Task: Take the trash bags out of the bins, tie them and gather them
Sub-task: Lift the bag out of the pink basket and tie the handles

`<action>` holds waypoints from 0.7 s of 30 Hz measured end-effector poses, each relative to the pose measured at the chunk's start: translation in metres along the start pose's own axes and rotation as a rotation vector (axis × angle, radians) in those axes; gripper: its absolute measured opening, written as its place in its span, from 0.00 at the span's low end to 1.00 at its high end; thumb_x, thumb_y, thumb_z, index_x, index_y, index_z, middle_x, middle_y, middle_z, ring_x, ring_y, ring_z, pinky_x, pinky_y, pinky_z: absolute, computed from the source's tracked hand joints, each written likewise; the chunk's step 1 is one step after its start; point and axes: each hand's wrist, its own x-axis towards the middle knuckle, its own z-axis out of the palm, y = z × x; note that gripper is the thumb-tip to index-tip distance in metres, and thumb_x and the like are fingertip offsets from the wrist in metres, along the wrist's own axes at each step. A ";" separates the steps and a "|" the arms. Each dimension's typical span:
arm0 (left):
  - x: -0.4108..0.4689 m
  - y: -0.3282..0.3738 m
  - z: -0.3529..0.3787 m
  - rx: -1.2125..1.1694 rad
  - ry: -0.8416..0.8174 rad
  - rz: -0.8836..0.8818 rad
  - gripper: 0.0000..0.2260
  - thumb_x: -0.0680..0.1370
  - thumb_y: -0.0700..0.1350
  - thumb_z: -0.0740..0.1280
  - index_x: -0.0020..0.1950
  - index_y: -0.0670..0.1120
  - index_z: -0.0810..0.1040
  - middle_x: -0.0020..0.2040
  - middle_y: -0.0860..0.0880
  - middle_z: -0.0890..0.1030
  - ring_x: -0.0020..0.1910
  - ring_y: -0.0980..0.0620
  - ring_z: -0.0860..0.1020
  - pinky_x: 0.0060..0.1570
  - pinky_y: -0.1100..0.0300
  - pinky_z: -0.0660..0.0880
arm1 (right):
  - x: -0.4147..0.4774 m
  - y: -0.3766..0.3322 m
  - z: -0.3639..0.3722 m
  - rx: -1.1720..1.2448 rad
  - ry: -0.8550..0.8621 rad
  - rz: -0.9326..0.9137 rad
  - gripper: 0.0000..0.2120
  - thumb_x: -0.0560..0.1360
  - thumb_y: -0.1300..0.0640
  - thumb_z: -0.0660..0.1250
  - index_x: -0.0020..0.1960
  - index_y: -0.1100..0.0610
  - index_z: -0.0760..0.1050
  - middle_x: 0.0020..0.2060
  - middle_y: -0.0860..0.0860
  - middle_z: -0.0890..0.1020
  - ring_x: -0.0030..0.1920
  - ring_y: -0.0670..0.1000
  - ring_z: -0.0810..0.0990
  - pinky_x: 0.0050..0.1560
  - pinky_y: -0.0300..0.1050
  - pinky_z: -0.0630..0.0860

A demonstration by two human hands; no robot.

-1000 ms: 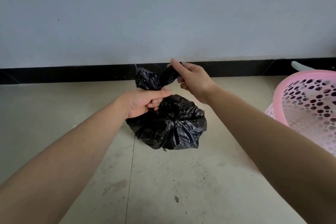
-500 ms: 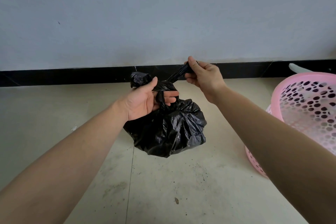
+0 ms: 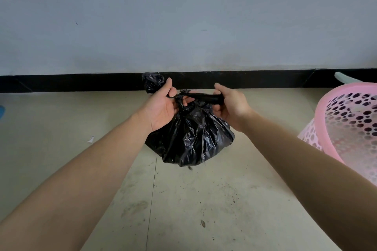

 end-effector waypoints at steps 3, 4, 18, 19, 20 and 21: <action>0.001 -0.001 -0.003 0.080 0.048 0.007 0.09 0.81 0.44 0.65 0.46 0.43 0.82 0.52 0.44 0.84 0.48 0.51 0.80 0.56 0.58 0.76 | 0.000 0.008 0.000 -0.100 -0.049 0.079 0.13 0.82 0.58 0.59 0.39 0.57 0.72 0.26 0.51 0.69 0.23 0.48 0.66 0.22 0.38 0.64; 0.001 -0.001 -0.005 0.096 0.048 0.006 0.06 0.79 0.40 0.67 0.43 0.43 0.80 0.51 0.44 0.85 0.48 0.51 0.81 0.55 0.57 0.77 | 0.000 0.009 0.001 -0.121 -0.064 0.100 0.11 0.81 0.59 0.58 0.41 0.58 0.72 0.26 0.51 0.69 0.23 0.48 0.66 0.22 0.38 0.63; -0.013 0.021 -0.001 0.583 -0.186 -0.022 0.22 0.75 0.26 0.67 0.34 0.48 0.62 0.42 0.43 0.78 0.50 0.51 0.83 0.52 0.61 0.78 | 0.008 -0.003 -0.026 -1.008 -0.173 -0.295 0.28 0.73 0.58 0.73 0.70 0.47 0.69 0.66 0.48 0.73 0.63 0.48 0.71 0.61 0.42 0.70; -0.014 0.023 0.002 0.602 -0.211 -0.027 0.22 0.75 0.26 0.67 0.34 0.48 0.62 0.45 0.40 0.76 0.50 0.51 0.83 0.51 0.62 0.78 | 0.006 -0.005 -0.022 -1.007 -0.270 -0.284 0.33 0.73 0.63 0.72 0.73 0.44 0.66 0.69 0.46 0.69 0.63 0.47 0.71 0.60 0.38 0.70; -0.014 0.024 0.005 0.619 -0.231 -0.030 0.22 0.75 0.26 0.67 0.34 0.48 0.63 0.47 0.39 0.75 0.50 0.51 0.83 0.50 0.63 0.78 | 0.004 -0.006 -0.018 -0.990 -0.355 -0.255 0.35 0.72 0.65 0.71 0.73 0.43 0.66 0.69 0.45 0.68 0.61 0.47 0.73 0.55 0.34 0.71; -0.013 0.025 0.006 0.634 -0.236 -0.028 0.22 0.75 0.26 0.67 0.34 0.48 0.63 0.47 0.39 0.74 0.50 0.52 0.83 0.50 0.64 0.78 | 0.003 -0.007 -0.014 -0.960 -0.419 -0.227 0.34 0.72 0.66 0.70 0.73 0.44 0.68 0.68 0.44 0.70 0.57 0.47 0.77 0.51 0.32 0.73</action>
